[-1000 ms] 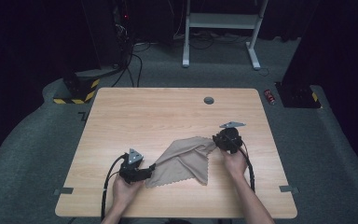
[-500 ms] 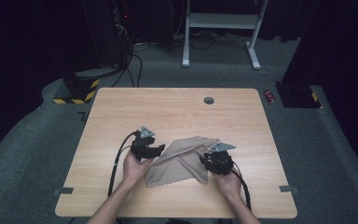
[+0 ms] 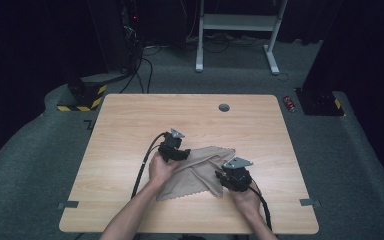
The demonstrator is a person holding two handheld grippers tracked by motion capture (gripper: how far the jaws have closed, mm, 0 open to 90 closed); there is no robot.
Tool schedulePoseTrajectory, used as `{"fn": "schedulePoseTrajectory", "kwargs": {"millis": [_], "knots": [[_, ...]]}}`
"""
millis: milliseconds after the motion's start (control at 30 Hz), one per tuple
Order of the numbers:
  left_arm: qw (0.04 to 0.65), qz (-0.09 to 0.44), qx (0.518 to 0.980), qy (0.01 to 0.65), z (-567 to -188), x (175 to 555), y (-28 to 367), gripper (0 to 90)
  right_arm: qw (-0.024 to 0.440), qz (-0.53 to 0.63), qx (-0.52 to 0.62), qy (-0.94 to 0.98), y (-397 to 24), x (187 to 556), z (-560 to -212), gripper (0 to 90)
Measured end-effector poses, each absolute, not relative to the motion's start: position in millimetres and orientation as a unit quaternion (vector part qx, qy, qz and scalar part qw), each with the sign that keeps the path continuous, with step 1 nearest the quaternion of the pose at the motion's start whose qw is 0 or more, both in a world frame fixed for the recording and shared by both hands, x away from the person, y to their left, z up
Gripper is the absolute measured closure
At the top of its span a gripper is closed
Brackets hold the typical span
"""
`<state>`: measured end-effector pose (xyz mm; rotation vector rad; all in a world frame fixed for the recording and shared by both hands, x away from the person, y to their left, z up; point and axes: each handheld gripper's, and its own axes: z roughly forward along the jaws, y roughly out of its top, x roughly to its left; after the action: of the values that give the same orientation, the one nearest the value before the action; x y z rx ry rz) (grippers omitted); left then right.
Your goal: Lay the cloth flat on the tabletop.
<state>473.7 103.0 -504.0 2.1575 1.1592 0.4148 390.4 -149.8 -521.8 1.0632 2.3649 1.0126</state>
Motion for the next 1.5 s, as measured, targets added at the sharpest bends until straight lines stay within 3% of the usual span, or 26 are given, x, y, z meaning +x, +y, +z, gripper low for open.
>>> {"fn": "schedulePoseTrajectory", "kwargs": {"millis": [267,567,733,867,967,1067,1200,1367,1500], "knots": [[0.301,0.157,0.839,0.426,-506,477,96,61.8,0.173,0.363,0.379,0.833,-155,391,-523,59.9],[0.295,0.156,0.847,0.414,-506,478,98,89.9,0.174,0.365,0.379,0.833,-155,391,-523,59.8],[0.288,0.163,0.846,0.417,-504,479,104,90.0,0.174,0.364,0.381,0.832,-155,390,-523,59.9],[0.330,0.135,0.825,0.438,-498,481,113,89.7,0.174,0.364,0.382,0.831,-155,390,-523,59.9],[0.347,0.118,0.815,0.448,-498,484,112,68.5,0.174,0.364,0.382,0.831,-155,390,-523,59.9],[0.337,0.113,0.823,0.444,-504,485,107,63.9,0.174,0.364,0.382,0.831,-155,390,-523,59.9],[0.330,0.117,0.832,0.431,-509,484,98,68.1,0.175,0.364,0.382,0.831,-155,390,-523,59.9],[0.298,0.130,0.853,0.408,-504,486,90,86.2,0.175,0.364,0.382,0.831,-154,390,-523,59.9],[0.284,0.153,0.861,0.394,-501,485,87,89.5,0.175,0.364,0.382,0.831,-154,390,-523,59.9]]}}
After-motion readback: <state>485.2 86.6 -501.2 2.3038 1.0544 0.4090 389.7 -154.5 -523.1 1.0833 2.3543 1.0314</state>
